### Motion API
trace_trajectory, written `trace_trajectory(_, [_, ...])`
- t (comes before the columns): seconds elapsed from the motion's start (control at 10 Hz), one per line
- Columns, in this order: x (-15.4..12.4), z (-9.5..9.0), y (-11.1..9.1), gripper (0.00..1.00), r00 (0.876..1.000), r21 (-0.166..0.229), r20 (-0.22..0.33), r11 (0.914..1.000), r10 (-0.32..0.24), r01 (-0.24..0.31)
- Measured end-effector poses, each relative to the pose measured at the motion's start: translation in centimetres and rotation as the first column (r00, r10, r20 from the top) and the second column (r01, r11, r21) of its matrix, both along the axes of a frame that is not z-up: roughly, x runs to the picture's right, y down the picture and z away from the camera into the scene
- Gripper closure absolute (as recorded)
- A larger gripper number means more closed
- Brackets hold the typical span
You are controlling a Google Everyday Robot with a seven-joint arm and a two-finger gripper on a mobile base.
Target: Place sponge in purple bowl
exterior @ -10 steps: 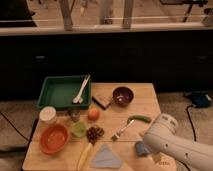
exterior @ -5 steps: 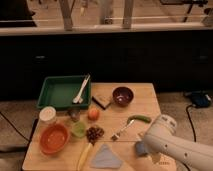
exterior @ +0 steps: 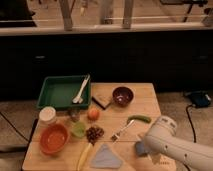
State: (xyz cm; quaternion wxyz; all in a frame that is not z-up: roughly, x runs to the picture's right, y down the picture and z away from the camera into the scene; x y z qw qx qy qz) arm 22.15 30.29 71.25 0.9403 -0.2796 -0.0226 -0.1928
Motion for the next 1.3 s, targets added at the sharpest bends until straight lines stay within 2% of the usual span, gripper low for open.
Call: trace_trajectory(1.3, [1.0,1.6,0.9,0.20,0.999,-0.004,0.028,0.9996,-0.028,0.029])
